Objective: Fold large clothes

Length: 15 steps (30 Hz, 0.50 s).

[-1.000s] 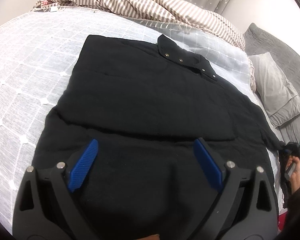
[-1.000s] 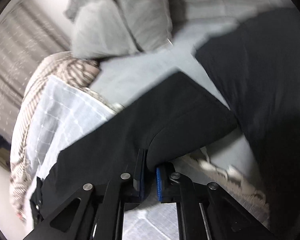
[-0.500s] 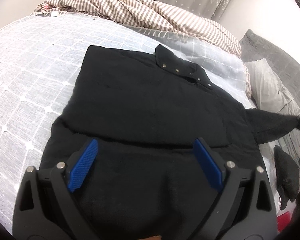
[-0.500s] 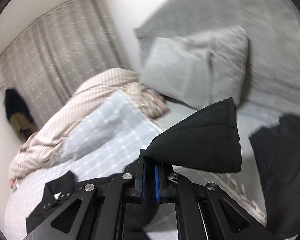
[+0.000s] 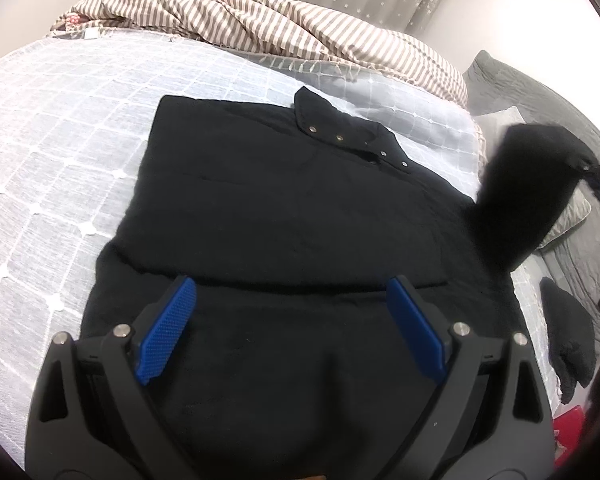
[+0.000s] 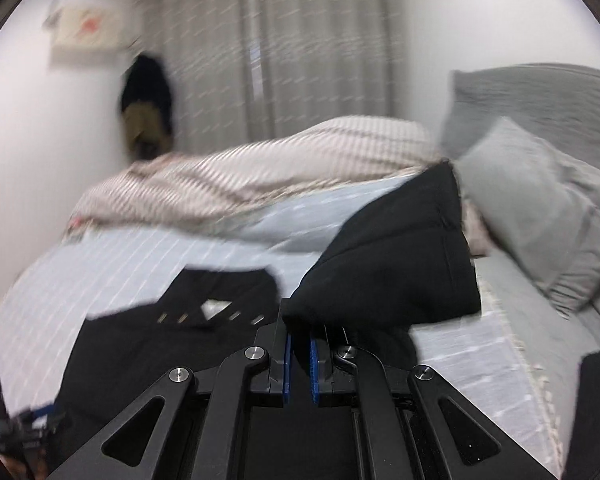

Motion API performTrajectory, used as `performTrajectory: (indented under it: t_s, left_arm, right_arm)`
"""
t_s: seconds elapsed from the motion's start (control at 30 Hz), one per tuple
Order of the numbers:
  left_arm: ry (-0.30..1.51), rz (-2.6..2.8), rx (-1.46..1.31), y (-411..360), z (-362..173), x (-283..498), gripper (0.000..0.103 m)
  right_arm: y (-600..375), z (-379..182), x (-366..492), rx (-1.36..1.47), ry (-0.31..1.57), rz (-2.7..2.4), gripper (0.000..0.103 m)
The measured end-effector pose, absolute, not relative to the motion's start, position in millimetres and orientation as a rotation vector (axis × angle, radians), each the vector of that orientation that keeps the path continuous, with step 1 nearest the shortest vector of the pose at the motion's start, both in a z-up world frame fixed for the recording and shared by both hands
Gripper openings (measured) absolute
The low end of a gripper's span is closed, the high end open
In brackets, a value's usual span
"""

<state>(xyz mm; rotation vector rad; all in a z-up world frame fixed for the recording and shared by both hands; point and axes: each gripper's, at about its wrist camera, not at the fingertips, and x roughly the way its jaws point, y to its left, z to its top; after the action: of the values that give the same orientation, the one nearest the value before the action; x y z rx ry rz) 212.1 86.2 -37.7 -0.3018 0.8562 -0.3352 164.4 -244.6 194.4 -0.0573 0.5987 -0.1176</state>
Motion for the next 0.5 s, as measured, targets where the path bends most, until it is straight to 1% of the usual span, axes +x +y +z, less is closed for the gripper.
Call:
performTrajectory:
  t_s: [0.17,0.37,0.43,0.5]
  left_arm:
    - [0.864,-0.345,-0.272,80.7,-37.9,211.0,0.096]
    - [0.868,-0.351,-0.265,77.3,-38.4,210.7,0.096]
    - [0.867,-0.356,-0.277,77.5,-38.2,211.4,0.096]
    - [0.872,-0.373,-0.309,77.3,-38.2,214.8,0.096]
  right_arm:
    - [-184.9,131.0,186.9,-0.162,0.720,-0.022,0.007]
    - [-167.9,39.1,197.5,-0.160,0.918,0.046,0.013]
    - [-164.5,9.9,198.9,-0.139,1.006,0.078,0.022]
    - [-171.3,-9.8,195.7,-0.078,1.076,0.137,0.044]
